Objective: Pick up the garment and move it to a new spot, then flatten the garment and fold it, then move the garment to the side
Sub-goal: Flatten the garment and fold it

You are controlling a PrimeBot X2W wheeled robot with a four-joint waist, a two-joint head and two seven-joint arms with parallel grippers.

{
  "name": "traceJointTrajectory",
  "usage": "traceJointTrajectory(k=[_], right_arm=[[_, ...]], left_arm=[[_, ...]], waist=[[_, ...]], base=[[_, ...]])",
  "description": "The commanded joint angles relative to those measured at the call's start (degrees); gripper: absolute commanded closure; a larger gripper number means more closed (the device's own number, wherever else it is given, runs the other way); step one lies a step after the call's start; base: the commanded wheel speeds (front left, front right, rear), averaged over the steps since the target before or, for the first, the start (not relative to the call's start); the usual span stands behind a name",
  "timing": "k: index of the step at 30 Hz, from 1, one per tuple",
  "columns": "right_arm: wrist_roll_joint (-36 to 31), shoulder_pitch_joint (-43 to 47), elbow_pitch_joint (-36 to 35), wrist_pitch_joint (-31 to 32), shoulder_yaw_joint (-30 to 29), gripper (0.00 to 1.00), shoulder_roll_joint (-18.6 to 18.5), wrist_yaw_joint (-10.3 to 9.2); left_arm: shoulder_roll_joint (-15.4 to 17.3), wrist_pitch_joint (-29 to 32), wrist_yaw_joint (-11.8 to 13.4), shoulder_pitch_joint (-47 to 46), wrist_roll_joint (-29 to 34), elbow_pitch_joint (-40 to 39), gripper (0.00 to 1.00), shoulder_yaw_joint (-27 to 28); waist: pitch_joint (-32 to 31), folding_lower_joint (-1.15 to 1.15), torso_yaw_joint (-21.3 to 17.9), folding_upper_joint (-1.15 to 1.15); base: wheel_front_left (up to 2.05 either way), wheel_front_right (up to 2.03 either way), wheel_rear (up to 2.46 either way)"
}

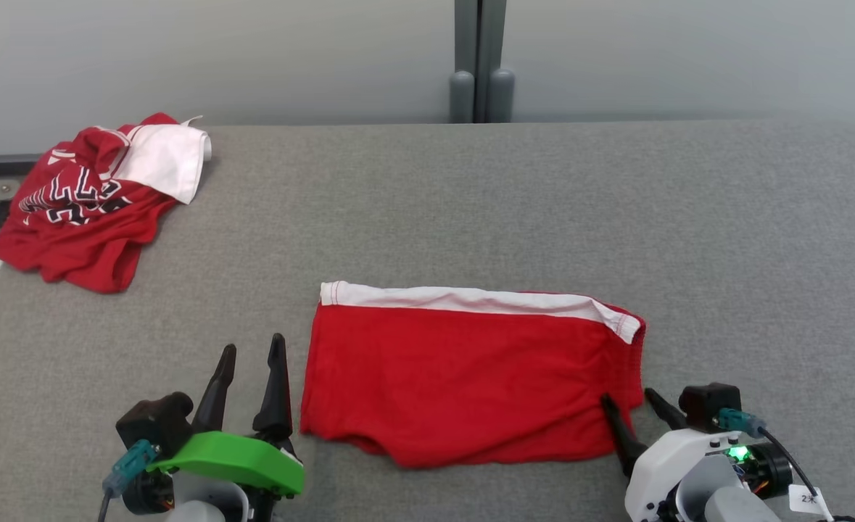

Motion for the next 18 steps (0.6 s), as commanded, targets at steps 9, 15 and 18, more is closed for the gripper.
traceJointTrajectory(k=[9,15,18], right_arm=[[6.72,-5.77,9.56,-1.82,5.90,1.00,-0.17,-0.07],[6.89,-10.05,12.65,-3.20,6.54,1.00,-0.30,-0.08],[5.39,-11.54,13.97,-3.51,5.04,1.00,-0.31,-0.08]], left_arm=[[-0.87,-0.02,-0.96,1.29,1.69,0.71,0.00,1.76],[-1.60,-0.03,-1.40,1.43,2.67,0.45,0.00,2.46],[-1.86,-0.02,-1.68,1.66,2.99,0.35,0.00,2.61]], waist=[[0.45,0.00,1.30,0.00],[0.10,0.00,-0.70,0.00],[-0.18,0.00,-1.98,0.00]], base=[[0.00,0.00,0.00],[0.00,0.00,0.00],[0.00,0.00,0.00]])
